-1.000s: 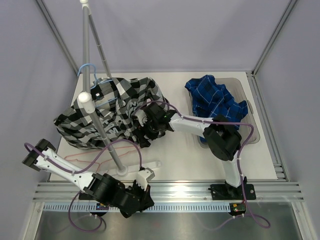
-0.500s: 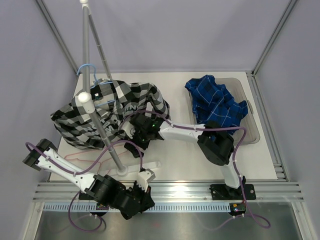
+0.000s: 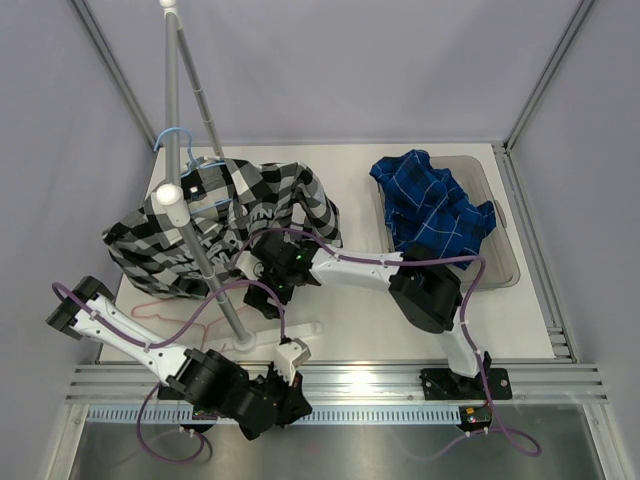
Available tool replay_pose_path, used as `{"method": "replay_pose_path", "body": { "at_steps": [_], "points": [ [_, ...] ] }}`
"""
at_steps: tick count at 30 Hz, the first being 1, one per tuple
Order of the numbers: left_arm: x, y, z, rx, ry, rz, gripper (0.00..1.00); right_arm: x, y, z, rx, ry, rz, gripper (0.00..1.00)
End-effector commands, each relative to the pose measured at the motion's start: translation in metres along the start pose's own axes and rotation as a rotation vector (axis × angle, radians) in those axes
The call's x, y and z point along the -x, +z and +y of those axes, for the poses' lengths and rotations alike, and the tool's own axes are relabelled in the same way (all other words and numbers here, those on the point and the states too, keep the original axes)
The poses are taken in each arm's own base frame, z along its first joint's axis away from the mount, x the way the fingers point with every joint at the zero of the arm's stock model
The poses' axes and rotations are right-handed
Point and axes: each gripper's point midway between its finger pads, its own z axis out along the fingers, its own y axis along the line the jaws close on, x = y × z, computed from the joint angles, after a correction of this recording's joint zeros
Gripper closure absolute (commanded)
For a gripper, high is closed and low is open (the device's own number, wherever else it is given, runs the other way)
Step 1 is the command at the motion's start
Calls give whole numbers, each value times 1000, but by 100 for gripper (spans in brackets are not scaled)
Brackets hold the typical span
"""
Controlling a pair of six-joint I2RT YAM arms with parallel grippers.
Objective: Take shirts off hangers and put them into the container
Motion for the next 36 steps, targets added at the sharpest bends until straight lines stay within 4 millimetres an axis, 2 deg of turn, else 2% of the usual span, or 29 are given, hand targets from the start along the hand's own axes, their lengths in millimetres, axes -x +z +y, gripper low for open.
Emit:
{"method": "replay_pose_path", "body": {
  "at_steps": [1,6,8,15,16,18,19,22,24,26,28,35,36],
  "points": [
    [11,2,-4,-28,-15,-75,87,15,5,-16,-55,-47,-18,17],
    [11,2,-7,-43,-13,-76,87,20,10,-22,-70,-63,-25,18],
    [11,2,-8,-46,-10,-77,86,16,16,-23,-68,-66,-8,19],
    [8,2,-6,-51,-13,-75,85,12,29,-27,-59,-61,-7,31],
    [8,2,-7,-52,-16,-76,85,10,31,-27,-53,-56,-2,38],
    [8,2,-6,-55,-18,-78,85,7,33,-27,-48,-51,7,46],
    [7,2,-5,-55,-19,-79,85,6,33,-28,-50,-51,10,55],
    [7,2,-3,-56,-25,-84,85,7,30,-27,-52,-50,3,73],
    [7,2,-3,-60,-25,-87,85,7,29,-27,-51,-48,-1,81],
    [8,1,-3,-62,-27,-88,85,6,29,-27,-51,-46,3,94],
    [8,1,-4,-66,-28,-90,85,8,27,-26,-51,-43,1,100],
    [11,0,-8,-61,19,-110,85,12,7,-17,-43,-33,-27,100],
    [12,-2,-11,-60,30,-114,84,8,3,-15,-34,-26,-11,100]
  ]
}}
